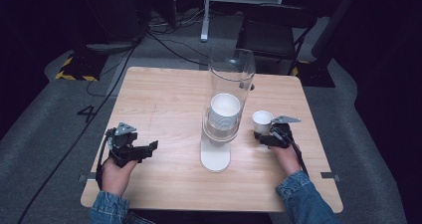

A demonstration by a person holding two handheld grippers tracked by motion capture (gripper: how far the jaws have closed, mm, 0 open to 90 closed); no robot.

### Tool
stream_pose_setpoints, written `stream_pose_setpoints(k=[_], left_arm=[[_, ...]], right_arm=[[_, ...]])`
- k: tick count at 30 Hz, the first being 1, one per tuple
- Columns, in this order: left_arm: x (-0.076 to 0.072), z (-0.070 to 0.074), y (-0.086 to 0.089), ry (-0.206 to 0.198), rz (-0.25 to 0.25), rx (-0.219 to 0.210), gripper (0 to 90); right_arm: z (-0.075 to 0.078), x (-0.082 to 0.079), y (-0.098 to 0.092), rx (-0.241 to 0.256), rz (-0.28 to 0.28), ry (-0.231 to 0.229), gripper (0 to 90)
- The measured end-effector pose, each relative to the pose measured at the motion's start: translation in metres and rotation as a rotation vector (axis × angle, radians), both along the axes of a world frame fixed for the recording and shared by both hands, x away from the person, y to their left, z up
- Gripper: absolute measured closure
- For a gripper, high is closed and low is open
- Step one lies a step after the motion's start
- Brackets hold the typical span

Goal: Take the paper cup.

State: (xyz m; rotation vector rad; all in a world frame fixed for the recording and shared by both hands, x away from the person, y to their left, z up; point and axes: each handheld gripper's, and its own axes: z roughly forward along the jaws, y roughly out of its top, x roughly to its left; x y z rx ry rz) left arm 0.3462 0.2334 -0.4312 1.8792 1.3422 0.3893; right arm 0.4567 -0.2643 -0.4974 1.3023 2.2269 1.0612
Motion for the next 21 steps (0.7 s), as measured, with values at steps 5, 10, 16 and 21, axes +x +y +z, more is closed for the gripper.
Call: stream_pose_setpoints(k=[5,10,16,21], left_arm=[[0.001,0.000,-0.001,0.000,0.002,-0.002,15.9],[0.001,0.000,0.000,0.002,-0.006,0.002,15.9],[0.001,0.001,0.001,0.000,0.003,-0.002,15.9],[0.001,0.001,0.002,0.003,0.006,0.004,15.8]], right_arm=[[-0.001,0.000,0.000,-0.002,-0.003,0.010,27.5],[-0.001,0.000,-0.001,-0.003,-0.004,0.016,22.0],[0.010,-0.007,-0.004,0.021,-0.003,-0.004,17.5],[0.028,-0.020,-0.013,0.047,-0.001,-0.060,16.2]])
